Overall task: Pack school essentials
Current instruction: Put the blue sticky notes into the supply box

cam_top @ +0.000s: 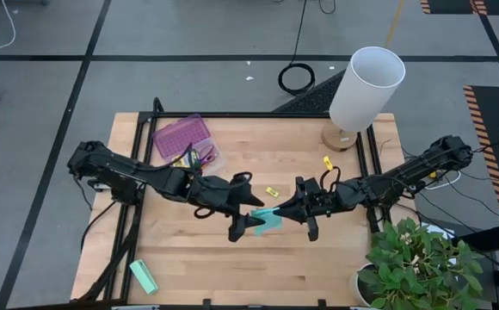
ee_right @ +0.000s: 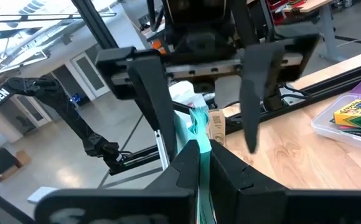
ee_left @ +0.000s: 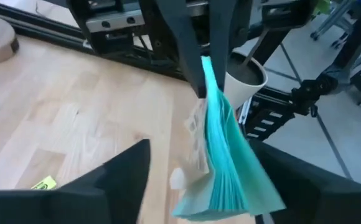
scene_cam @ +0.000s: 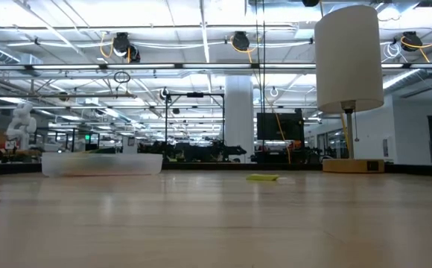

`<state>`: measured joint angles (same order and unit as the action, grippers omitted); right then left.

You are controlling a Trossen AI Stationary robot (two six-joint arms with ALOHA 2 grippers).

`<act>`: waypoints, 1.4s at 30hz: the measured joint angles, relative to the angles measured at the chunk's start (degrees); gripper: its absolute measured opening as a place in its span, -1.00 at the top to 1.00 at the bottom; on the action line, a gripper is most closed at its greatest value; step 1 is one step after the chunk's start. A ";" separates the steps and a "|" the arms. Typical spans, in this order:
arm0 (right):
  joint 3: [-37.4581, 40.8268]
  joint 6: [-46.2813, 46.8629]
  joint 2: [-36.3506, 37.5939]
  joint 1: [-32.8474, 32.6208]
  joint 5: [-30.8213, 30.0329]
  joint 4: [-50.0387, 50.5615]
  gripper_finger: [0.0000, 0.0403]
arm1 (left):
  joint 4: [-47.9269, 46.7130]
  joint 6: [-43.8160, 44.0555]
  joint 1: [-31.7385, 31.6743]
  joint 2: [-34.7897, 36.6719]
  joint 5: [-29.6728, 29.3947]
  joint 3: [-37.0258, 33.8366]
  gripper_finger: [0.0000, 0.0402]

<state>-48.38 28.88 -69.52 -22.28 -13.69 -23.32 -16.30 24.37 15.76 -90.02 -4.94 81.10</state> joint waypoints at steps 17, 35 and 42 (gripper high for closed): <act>0.00 0.42 -0.02 0.07 -0.22 0.12 0.95 | -2.00 2.31 0.08 0.20 0.19 0.00 0.90; -0.02 14.79 0.00 0.04 -2.83 8.17 -0.16 | -20.18 3.25 -1.71 8.19 0.30 0.02 0.88; -0.02 21.51 -0.01 0.04 -2.78 11.22 -0.27 | -36.30 6.52 -4.35 16.42 0.39 0.04 0.92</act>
<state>-48.40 50.40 -69.52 -22.24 -16.47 -12.10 -52.61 30.89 11.41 -73.60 -4.55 81.14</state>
